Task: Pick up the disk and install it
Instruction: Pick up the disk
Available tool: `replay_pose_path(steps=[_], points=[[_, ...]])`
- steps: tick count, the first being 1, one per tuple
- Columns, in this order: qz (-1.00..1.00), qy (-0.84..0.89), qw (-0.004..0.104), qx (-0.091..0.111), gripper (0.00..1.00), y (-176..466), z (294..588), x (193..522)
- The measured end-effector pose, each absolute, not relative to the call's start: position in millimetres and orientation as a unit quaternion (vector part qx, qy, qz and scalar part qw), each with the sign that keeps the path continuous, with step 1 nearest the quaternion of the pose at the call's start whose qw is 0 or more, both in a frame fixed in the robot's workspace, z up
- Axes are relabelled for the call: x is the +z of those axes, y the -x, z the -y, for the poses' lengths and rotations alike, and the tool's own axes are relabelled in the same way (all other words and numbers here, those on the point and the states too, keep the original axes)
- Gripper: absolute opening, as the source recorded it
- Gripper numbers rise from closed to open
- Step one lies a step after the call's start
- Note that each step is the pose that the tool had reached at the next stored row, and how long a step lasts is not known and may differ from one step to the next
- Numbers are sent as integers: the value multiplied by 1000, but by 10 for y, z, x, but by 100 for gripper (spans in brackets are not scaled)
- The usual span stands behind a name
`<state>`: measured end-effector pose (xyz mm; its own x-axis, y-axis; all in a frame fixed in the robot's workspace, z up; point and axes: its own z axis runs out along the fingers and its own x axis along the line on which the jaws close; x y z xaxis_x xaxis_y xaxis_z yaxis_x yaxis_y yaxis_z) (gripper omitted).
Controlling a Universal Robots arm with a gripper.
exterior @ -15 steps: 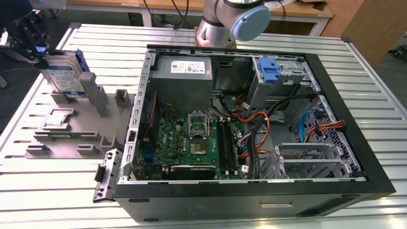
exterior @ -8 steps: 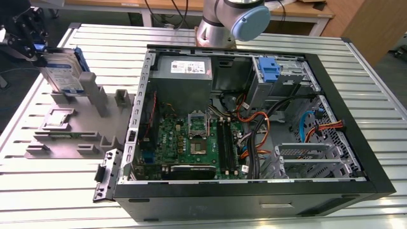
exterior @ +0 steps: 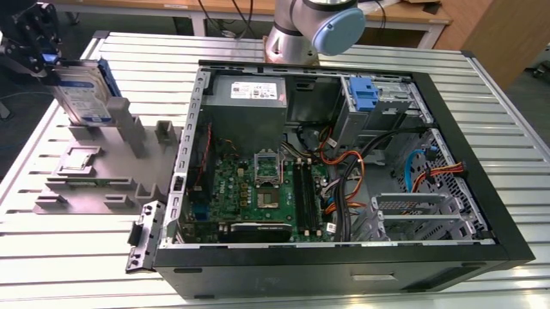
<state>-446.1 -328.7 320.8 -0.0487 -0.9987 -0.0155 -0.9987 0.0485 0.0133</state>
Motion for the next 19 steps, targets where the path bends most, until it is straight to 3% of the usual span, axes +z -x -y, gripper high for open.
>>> replay_pose_path(steps=[19], points=[[-724, 690, 1, 10, 37, 4461, 3287, 3449]])
